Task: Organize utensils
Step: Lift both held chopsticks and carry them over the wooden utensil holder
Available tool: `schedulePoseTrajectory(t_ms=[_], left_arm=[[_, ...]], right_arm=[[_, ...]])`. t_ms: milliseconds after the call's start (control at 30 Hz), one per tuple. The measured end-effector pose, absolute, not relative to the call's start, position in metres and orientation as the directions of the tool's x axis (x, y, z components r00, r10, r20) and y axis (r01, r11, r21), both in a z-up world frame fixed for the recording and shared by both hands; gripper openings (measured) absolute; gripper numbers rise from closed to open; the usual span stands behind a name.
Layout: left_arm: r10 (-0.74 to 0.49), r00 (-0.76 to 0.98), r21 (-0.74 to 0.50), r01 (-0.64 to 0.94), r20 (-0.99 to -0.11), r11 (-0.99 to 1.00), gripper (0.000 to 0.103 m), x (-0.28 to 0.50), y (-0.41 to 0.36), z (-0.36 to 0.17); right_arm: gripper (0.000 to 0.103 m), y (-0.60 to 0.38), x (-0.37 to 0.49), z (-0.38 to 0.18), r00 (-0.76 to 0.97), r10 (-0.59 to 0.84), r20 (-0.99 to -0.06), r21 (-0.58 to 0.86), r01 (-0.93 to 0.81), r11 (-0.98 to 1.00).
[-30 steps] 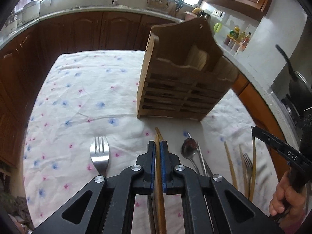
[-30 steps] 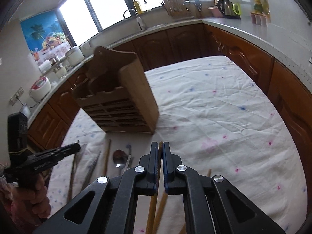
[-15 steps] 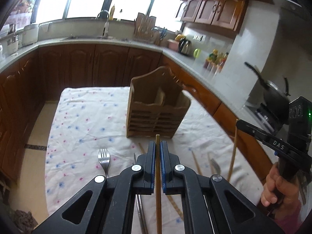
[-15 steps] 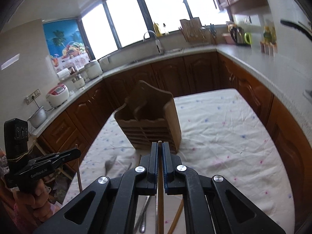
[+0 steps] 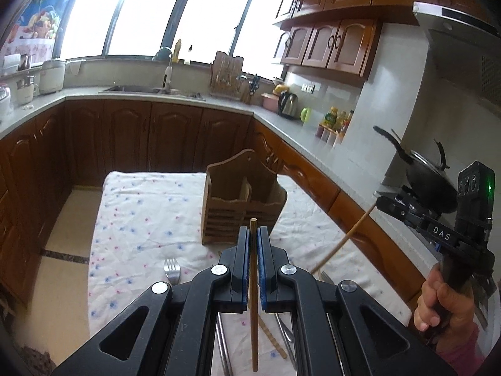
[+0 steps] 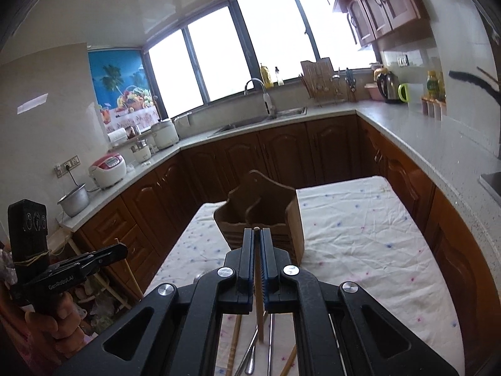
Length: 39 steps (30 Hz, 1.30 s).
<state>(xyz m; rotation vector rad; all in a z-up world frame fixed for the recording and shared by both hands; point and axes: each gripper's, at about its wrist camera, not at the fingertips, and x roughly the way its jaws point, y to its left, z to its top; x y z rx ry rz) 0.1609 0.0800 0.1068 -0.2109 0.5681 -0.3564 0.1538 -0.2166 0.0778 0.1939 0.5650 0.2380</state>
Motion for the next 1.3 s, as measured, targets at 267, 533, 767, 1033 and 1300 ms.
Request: schedulePoseTrajectory(t_ms=[267, 533, 767, 1033, 1300], left_arm=[[-0.37, 0.812, -0.288, 0.259, -0.452, 0.922, 0.003, 0.159, 0.084, 0.113], [-0.346, 0.843, -0.274, 0.248, -0.411, 0.929, 0.003, 0.169, 0.083, 0.12], [-0.314, 0.88, -0.256, 0.231, -0.356, 0.939, 0.003, 0.184, 0.08, 0.129], [-0.272, 0.921, -0.216, 0.215, -0.279, 0.952, 0.003, 0.217, 0.068, 0.141], [-0.243, 0.948, -0.217, 0.198, -0.207, 0.956, 0.003, 0.255, 0.06, 0.136]], right_arm=[[0.003, -0.215, 0.156, 0.081, 0.823, 0.276, -0.496, 0.246, -0.172, 0.954], [0.003, -0.212, 0.166, 0.089, 0.832, 0.281, -0.479, 0.242, -0.183, 0.953], [0.003, -0.213, 0.179, 0.109, 0.857, 0.275, -0.436, 0.229, -0.19, 0.955], [0.003, -0.215, 0.208, 0.14, 0.892, 0.262, -0.369, 0.215, -0.192, 0.957], [0.003, -0.219, 0.246, 0.164, 0.924, 0.229, -0.306, 0.205, -0.171, 0.964]])
